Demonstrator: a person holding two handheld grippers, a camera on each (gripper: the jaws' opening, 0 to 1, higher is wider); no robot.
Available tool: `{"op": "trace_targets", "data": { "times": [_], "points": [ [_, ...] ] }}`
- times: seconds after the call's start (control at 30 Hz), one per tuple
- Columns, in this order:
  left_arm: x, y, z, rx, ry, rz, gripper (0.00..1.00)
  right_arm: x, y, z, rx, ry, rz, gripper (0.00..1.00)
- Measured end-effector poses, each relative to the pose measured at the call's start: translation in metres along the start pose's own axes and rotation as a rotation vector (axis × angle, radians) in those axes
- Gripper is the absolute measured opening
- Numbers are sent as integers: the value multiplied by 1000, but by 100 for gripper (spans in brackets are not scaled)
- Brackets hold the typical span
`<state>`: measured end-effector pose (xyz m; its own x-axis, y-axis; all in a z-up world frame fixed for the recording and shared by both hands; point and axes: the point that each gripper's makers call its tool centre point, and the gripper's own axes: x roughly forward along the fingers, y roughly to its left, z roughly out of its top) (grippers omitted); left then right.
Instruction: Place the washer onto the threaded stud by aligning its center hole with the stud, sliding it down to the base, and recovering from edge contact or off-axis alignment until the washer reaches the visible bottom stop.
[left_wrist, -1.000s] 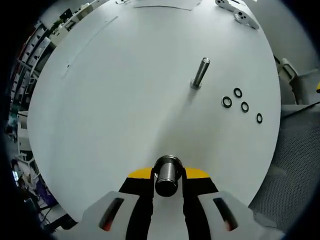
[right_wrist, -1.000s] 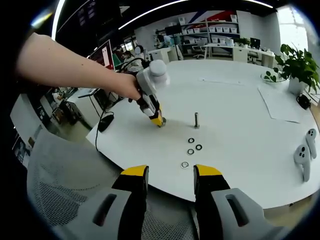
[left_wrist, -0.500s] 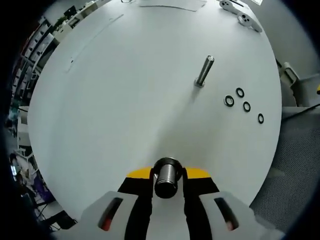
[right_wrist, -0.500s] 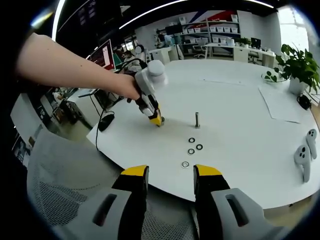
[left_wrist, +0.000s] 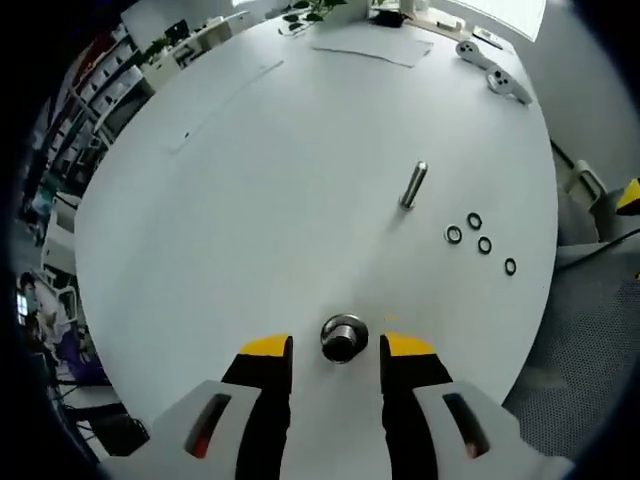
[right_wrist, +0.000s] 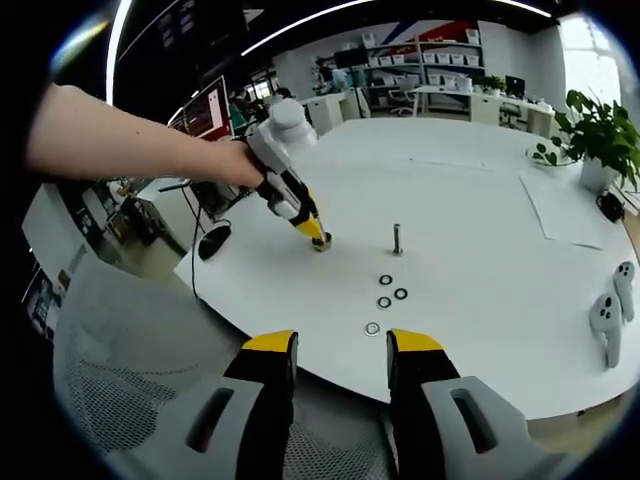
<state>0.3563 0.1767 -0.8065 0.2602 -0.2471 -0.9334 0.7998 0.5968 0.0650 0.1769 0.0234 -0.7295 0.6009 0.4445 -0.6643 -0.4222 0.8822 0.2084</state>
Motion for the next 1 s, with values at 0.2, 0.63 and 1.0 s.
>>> {"op": "trace_targets", "data": {
  "times": [0.2,0.63,1.0],
  "points": [
    [-28,-3,-11,-102,-95,27,34,0,2,-1,-13,6,6,38],
    [-77,-29,-44,-257,-258,41,35,-1,-5,-4,-14,18,-26,38],
    [-105,-46,-78,-293,-326,-20,37,-5,-14,1,16,-6,-81,38]
  ]
}}
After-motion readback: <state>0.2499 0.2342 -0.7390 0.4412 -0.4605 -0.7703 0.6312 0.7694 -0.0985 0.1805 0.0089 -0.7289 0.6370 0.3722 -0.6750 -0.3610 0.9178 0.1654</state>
